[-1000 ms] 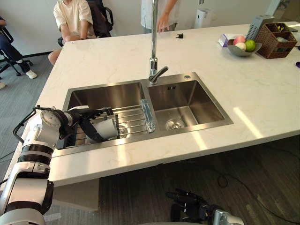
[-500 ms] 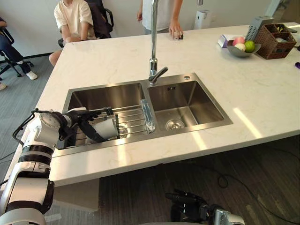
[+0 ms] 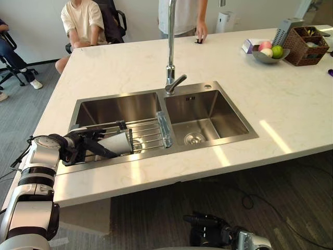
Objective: Walk over to the sink, pick up the cup, carry it to the dishwasher, place the cup inside the dishwasher, then close the dishwasher door
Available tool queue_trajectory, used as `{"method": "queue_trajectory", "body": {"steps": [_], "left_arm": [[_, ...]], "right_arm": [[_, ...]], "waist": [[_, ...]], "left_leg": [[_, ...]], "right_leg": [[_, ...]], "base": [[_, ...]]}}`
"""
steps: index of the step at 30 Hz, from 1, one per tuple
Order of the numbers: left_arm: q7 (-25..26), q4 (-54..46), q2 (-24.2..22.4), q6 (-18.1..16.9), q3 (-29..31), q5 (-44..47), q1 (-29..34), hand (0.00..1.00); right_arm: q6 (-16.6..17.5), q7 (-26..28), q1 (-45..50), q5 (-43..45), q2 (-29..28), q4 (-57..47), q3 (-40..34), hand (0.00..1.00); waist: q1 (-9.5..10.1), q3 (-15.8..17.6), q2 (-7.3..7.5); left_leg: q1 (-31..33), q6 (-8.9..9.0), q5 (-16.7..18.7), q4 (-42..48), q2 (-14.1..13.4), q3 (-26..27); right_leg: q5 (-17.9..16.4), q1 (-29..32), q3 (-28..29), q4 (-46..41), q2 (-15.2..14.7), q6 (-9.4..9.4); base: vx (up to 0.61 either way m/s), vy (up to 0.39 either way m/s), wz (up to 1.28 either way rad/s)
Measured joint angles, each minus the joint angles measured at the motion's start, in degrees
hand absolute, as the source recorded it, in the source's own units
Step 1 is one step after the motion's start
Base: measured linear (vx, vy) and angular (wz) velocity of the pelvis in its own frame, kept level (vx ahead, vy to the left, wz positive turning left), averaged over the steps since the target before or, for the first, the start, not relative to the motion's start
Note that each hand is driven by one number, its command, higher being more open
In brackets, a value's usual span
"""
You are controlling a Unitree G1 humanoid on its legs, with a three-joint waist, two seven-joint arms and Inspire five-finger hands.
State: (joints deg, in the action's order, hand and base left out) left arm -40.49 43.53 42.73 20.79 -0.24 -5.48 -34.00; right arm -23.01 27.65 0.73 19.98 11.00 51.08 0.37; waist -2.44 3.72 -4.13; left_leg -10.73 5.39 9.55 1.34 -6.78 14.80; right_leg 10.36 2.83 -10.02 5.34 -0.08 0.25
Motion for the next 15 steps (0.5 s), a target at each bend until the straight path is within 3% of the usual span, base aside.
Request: {"method": "queue_trajectory", "body": {"steps": [11, 15], "left_arm": [[0.4, 1.6, 0.0, 0.0, -0.1, 2.0, -0.6, 1.00], [2.9, 1.2, -1.2, 0.2, -0.2, 2.2, -0.6, 1.00]], "right_arm": [[0.0, 0.4, -0.2, -0.1, 0.1, 0.3, 0.0, 1.00], [0.0, 0.4, -0.3, -0.1, 0.1, 0.3, 0.1, 1.00]], "waist": [[-0.03, 0.1, -0.08], [-0.02, 0.1, -0.09]], "left_leg": [[0.0, -0.01, 0.5, 0.5, 0.0, 0.3], [0.1, 0.02, 0.5, 0.5, 0.0, 0.2]], "right_leg": [[0.0, 0.0, 0.3, 0.0, 0.0, 0.03], [0.0, 0.0, 0.2, 0.0, 0.0, 0.03]], "base": [[0.00, 0.000, 0.00], [0.00, 0.000, 0.00]]}}
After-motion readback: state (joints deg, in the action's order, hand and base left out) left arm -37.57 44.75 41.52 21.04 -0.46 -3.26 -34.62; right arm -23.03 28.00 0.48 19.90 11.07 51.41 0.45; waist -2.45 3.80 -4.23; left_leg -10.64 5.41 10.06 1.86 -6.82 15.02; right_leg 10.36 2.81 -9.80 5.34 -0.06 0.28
